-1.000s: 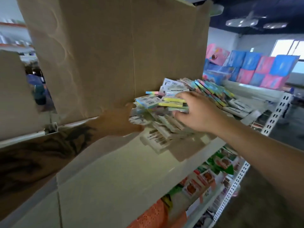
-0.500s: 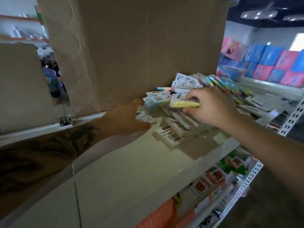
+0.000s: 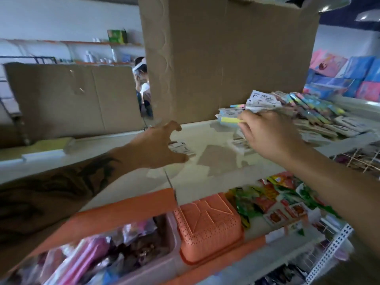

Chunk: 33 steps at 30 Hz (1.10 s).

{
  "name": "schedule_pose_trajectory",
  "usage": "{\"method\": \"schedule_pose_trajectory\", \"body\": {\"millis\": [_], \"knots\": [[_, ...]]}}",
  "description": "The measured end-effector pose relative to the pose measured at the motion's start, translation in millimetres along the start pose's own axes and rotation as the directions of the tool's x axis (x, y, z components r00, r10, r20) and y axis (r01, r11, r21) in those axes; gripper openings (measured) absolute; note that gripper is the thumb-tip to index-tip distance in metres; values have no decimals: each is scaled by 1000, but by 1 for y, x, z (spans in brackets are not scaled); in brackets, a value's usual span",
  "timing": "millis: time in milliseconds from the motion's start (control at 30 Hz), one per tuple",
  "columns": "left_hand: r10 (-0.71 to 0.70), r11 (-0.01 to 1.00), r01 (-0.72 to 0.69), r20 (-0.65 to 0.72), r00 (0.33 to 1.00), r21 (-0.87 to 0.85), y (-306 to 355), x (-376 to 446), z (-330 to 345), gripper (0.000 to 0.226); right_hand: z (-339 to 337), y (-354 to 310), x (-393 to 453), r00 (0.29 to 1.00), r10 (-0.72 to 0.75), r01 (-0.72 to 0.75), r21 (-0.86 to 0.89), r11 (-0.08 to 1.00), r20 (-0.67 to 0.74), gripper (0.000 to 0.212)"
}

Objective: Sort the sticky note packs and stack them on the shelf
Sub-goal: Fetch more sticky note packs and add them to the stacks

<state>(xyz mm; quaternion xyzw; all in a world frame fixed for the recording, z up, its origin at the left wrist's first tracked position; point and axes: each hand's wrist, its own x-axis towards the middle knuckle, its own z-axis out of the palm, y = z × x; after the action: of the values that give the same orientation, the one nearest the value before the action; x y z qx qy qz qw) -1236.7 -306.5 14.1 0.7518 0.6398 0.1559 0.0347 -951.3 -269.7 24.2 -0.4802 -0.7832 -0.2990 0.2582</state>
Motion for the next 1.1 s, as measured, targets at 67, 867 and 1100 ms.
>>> {"method": "schedule_pose_trajectory", "body": {"millis": [67, 867, 1100], "knots": [[-52, 999, 52, -29, 998, -12, -13, -32, -7, 84, -2, -29, -7, 999, -20, 25, 121, 992, -41, 16], [-335, 931, 316, -89, 938, -181, -227, -275, -94, 67, -35, -339, 23, 872, -469, 477, 459, 750, -140, 15], [-301, 950, 298, -16, 953, -92, -289, -304, -114, 69, -38, -389, 42, 801, -596, 440, 616, 654, 61, 19]]}}
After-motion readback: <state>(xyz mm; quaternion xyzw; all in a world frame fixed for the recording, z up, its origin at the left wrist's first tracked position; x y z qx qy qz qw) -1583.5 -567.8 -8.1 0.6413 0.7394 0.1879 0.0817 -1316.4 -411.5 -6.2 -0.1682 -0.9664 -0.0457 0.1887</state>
